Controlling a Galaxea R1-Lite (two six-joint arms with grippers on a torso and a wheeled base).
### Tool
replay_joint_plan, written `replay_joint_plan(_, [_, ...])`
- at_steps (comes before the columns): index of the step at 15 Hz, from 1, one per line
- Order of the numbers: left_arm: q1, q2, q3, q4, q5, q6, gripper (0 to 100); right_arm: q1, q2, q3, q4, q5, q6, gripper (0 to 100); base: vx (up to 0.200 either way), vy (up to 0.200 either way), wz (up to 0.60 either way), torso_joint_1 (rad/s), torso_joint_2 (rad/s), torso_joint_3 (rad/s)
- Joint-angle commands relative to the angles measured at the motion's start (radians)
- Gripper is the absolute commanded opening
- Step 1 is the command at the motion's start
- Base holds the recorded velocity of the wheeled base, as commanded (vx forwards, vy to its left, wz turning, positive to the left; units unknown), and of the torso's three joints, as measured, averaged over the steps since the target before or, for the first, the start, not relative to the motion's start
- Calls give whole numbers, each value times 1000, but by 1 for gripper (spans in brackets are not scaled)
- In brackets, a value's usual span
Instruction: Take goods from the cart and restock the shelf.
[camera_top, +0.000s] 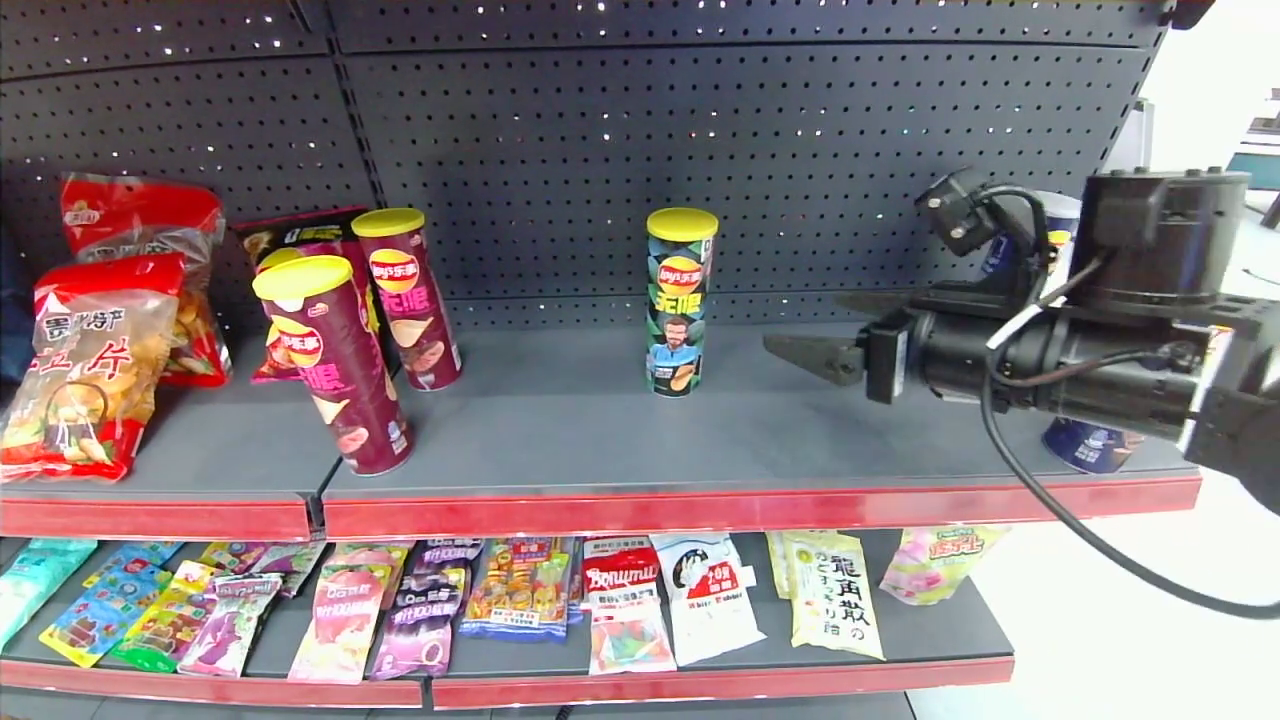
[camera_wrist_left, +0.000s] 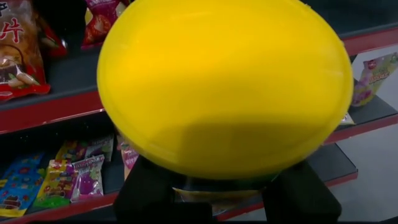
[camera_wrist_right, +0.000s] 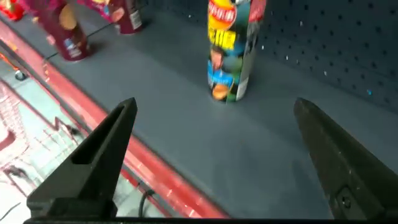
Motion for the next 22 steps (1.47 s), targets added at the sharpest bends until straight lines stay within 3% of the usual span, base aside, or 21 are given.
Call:
replay_joint_plan(1, [0, 4, -1, 0, 13, 0, 0, 18, 142, -80, -35, -4, -1, 100, 0, 0, 0, 0, 0, 0])
replay_joint_plan(12, [0, 9, -11, 1, 37, 2, 0, 43, 390, -371, -67, -21, 7, 100, 0, 0, 0, 0, 0, 0])
replay_joint_plan(22, [0, 4, -6, 1, 48, 3, 0, 35, 498, -502, -64, -36, 18, 100, 0, 0, 0, 0, 0, 0])
